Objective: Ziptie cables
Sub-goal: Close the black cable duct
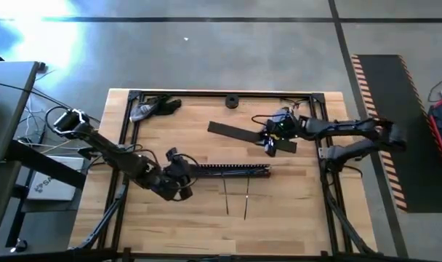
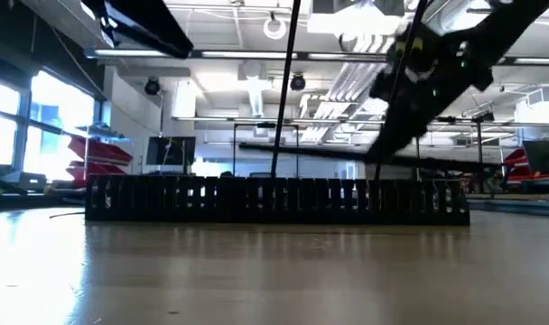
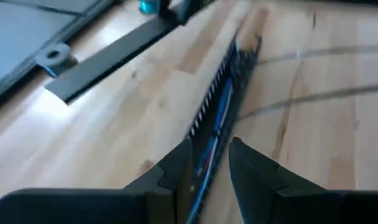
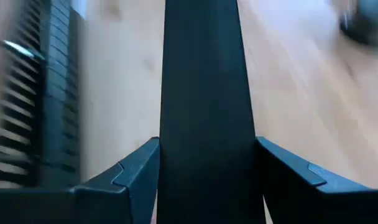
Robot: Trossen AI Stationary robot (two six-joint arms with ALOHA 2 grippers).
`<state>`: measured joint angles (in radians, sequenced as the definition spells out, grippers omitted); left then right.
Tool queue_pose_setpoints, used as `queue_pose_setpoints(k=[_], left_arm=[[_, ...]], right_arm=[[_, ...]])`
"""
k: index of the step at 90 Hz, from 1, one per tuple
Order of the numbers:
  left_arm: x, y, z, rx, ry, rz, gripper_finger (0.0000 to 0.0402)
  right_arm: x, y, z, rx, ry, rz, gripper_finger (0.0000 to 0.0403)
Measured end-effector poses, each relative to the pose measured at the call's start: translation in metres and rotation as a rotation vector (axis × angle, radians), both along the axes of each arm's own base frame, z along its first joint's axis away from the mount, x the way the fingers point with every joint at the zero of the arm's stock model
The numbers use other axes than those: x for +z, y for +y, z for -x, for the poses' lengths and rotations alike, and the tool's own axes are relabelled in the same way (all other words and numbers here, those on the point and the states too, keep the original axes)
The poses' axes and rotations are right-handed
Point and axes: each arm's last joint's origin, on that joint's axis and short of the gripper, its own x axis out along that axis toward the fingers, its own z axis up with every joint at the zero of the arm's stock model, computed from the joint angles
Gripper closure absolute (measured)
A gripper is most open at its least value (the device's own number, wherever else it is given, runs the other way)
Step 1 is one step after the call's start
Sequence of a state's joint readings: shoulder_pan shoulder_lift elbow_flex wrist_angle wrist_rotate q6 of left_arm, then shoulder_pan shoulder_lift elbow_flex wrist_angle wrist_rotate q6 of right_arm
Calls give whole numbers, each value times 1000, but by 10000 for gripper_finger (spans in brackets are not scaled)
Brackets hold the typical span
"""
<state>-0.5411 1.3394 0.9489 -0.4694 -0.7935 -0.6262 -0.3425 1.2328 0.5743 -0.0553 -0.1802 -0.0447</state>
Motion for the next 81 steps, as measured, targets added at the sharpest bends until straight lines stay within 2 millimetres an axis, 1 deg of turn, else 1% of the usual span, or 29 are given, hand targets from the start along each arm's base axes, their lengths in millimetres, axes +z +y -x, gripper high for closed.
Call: queue_pose_setpoints(k=[7, 19, 28, 38, 44, 52, 63, 73, 81], left_arm=[[4, 0, 2, -3, -16, 9, 316], [10, -2, 7, 15, -58, 39, 316], [17, -2, 13, 57, -119, 51, 316], [25, -2, 21, 89, -178, 65, 316], [30, -1, 25, 101, -206, 79, 317], [33, -1, 29, 99, -221, 94, 317], [33, 2, 33, 121, -211, 114, 317], [28, 5, 40, 157, -164, 133, 317], [21, 8, 45, 189, -123, 158, 317]], right_arm=[[6, 12, -2, 26, 12, -26, 196], [15, 36, -15, 83, 8, -70, 196], [15, 55, -23, 102, 25, -100, 196], [19, 73, -36, 117, 4, -89, 196], [15, 83, -44, 119, 28, -77, 196], [10, 94, -58, 138, 60, -49, 196], [5, 108, -85, 174, 91, 1, 196], [1, 116, -107, 198, 165, 62, 196], [-2, 120, -121, 201, 215, 105, 196]])
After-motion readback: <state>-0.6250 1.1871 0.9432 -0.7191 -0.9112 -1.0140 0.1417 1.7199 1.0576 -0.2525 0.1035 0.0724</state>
